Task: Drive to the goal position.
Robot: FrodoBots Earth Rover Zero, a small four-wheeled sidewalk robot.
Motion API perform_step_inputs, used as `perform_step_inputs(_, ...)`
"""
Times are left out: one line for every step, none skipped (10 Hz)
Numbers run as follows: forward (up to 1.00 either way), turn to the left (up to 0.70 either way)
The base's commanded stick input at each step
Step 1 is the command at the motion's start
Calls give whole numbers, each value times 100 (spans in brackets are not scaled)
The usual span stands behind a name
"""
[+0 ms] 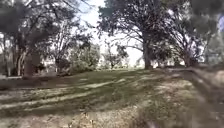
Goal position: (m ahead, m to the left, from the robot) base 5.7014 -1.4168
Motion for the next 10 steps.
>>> perform_step_inputs(70,0)
perform_step_inputs(70,0)
perform_step_inputs(70,0)
perform_step_inputs(70,0)
perform_step_inputs(70,0)
perform_step_inputs(70,0)
perform_step_inputs(70,0)
perform_step_inputs(70,0)
perform_step_inputs(70,0)
perform_step_inputs(70,0)
